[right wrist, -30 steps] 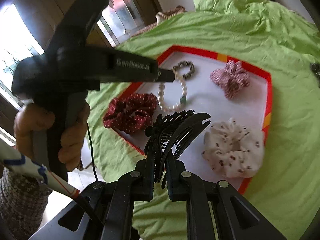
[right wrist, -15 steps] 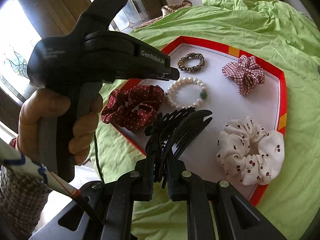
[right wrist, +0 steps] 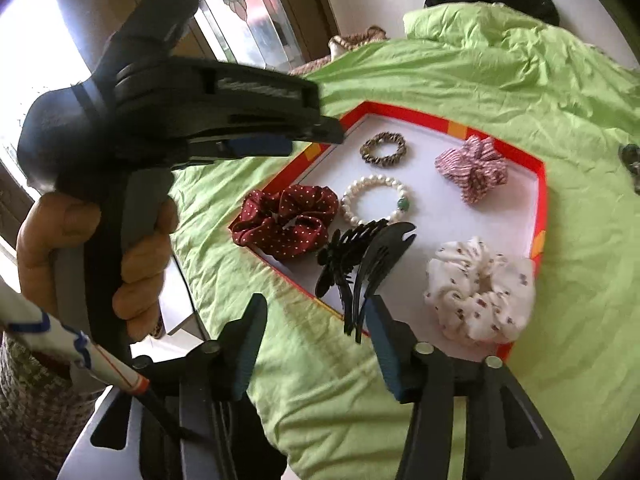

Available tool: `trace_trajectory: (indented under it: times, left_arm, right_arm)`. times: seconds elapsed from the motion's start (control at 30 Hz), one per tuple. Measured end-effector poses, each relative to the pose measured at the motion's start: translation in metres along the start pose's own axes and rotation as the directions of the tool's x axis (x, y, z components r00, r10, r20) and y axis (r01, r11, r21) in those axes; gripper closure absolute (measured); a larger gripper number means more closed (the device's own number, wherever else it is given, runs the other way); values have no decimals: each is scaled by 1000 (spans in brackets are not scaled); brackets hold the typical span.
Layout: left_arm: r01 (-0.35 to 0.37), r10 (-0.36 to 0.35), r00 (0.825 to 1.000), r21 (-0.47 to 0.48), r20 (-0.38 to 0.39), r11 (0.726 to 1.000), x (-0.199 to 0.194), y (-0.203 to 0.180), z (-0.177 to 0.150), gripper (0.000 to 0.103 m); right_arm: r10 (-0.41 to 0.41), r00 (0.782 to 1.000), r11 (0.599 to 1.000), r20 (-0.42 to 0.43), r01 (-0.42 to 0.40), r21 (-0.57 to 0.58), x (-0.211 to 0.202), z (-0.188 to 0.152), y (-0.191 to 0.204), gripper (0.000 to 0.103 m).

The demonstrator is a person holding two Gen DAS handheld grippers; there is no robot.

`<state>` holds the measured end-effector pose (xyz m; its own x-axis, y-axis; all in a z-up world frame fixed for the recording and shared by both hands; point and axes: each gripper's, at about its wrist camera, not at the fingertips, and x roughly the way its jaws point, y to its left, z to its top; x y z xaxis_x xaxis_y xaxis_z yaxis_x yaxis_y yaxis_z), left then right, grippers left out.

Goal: Organize jewelry
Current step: 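Lower the pearl bracelet into the tray with the left tool while the right tool releases the claw clip, then move both open tools back toward the loose jewelry on the sheet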

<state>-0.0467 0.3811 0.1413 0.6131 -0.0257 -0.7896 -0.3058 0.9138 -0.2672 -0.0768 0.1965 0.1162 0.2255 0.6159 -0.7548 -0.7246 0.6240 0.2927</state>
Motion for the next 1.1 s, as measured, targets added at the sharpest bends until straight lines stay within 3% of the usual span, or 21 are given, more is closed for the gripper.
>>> trace_trajectory:
  times: [0.17,0.33,0.77,0.9,1.0,1.1]
  left_arm:
    - [-50,50,997,6,61,999,-30,-7,-18,44]
    - [-58,58,995,-4,85,998,-50,-21,-41,42]
    - [-73,53,983,108,176,992,-81,-106,-97,35]
    - [-116,82,970,137,230,984,-92,-128,-108,32]
    - [-173,119,950,168,288,971,-99,-146,-114,28]
    - [-205,132,931,186,341,961,-105,-161,-119,17]
  right_arm:
    - [-36,999,999,33,35,24,-28,-19,-10,39]
    - [-60,997,993,46,55,108,-52,-44,-33,39]
    - [-153,981,942,122,107,317,-118,-114,-93,38]
    - [-178,972,919,155,108,380,-137,-131,-113,37]
    - [-200,964,902,176,111,418,-149,-144,-126,37]
    - [-220,956,883,192,112,456,-159,-155,-141,37]
